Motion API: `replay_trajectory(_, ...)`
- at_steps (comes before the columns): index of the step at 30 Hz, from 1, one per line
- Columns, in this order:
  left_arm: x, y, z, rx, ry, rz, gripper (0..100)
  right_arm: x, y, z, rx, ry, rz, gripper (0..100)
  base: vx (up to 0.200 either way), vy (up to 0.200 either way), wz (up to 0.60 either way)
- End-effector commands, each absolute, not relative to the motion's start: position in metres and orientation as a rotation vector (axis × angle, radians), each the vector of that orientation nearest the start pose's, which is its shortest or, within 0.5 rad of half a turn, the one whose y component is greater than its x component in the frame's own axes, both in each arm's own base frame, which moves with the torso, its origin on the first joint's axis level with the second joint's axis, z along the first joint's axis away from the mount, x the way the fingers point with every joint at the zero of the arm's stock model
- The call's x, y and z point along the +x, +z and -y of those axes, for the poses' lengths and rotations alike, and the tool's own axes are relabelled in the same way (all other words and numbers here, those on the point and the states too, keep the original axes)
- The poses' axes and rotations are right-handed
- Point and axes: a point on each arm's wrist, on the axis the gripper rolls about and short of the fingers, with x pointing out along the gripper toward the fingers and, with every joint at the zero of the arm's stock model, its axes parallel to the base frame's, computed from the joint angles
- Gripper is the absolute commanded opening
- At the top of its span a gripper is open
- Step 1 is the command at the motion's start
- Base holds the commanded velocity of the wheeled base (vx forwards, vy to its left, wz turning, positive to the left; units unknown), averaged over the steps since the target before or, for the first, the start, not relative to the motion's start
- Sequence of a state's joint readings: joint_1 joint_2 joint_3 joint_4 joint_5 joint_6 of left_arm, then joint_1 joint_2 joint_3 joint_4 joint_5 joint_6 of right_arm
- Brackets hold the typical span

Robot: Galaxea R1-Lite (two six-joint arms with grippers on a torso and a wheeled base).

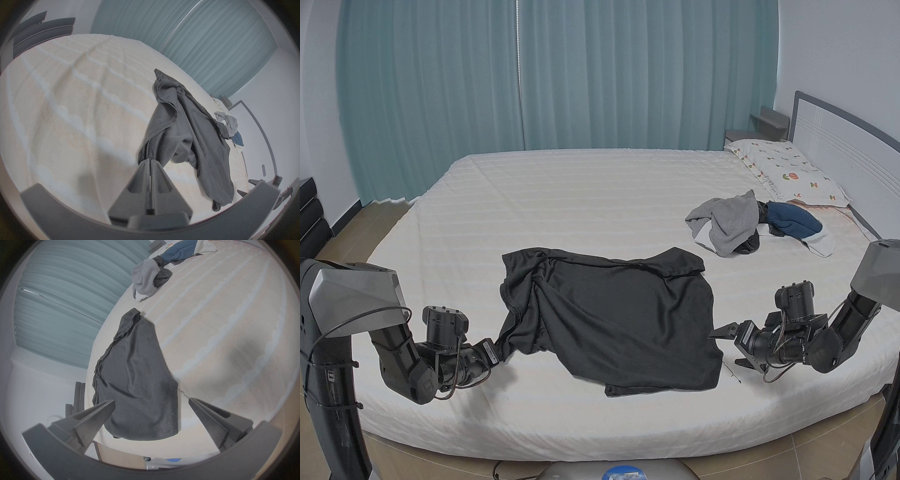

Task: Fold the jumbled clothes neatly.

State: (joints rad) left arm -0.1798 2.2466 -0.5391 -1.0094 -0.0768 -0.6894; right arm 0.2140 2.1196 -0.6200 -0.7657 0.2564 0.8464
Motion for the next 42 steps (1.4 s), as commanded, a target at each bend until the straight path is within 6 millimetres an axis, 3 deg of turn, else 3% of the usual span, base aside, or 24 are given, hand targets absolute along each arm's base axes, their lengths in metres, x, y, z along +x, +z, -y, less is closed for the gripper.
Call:
replay_trajectory(1,0.302,-0.001,0.054,-0.626,0.007,-0.73,0,0.31,0.006,-0.084,0.789,0.119,-0.934,100,0.0,0.0,0.0)
replay_trajectory(8,0.303,0.014,0.041,-0.642,0.037,-0.675,0,0.311,-0.002,-0.086,0.781,0.111,-0.96,100,0.0,0.0,0.0)
replay_trajectory(9,0.303,0.014,0.041,-0.642,0.038,-0.674,0,0.312,-0.005,-0.087,0.78,0.11,-0.965,0,0.0,0.0,0.0)
replay_trajectory(14,0.303,0.014,0.039,-0.643,0.044,-0.67,0,0.323,-0.014,-0.09,0.773,0.099,-0.962,0,0.0,0.0,0.0)
replay_trajectory(17,0.304,0.015,0.037,-0.646,0.05,-0.661,0,0.327,-0.009,-0.091,0.777,0.109,-0.941,0,0.0,0.0,0.0)
replay_trajectory(24,0.309,0.023,0.023,-0.663,0.081,-0.613,0,0.358,0.025,-0.089,0.806,0.156,-0.794,0,0.0,0.0,0.0)
replay_trajectory(27,0.314,0.023,0.018,-0.668,0.098,-0.598,0,0.381,0.045,-0.086,0.821,0.167,-0.724,0,0.0,0.0,0.0)
replay_trajectory(31,0.319,0.025,0.013,-0.666,0.136,-0.568,0,0.405,0.058,-0.087,0.827,0.171,-0.691,0,0.0,0.0,0.0)
replay_trajectory(42,0.328,0.016,0.006,-0.664,0.2,-0.556,0,0.457,0.045,-0.103,0.814,0.152,-0.581,0,0.0,0.0,0.0)
